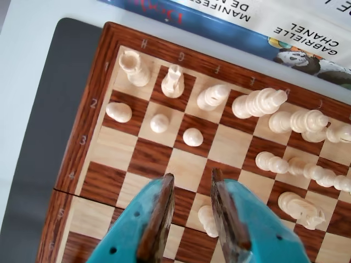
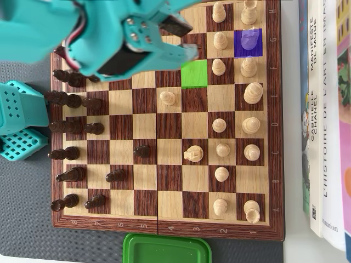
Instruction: Play chess
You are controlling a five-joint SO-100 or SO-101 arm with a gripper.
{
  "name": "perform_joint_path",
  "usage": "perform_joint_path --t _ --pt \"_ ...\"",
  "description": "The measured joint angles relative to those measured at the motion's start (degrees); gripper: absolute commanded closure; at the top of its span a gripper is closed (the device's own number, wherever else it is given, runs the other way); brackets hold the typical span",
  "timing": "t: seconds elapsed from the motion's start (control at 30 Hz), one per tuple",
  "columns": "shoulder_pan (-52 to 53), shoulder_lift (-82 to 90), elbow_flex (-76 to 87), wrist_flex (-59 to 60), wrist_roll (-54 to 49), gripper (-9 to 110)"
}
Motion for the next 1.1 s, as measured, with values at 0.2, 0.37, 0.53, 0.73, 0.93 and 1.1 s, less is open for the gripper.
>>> perform_joint_path --t 0.2,0.37,0.53,0.73,0.93,1.1 --pt "1.05 -7.47 -5.45 0.00 2.90 84" --pt "1.23 -12.13 -12.13 1.49 4.57 80" --pt "1.14 -16.96 -16.96 2.11 5.19 80" --pt "-3.60 -19.86 -19.25 2.11 5.27 81" --pt "-4.57 -23.12 -22.32 2.11 6.24 81" --pt "-5.19 -27.33 -25.93 2.11 6.24 81"
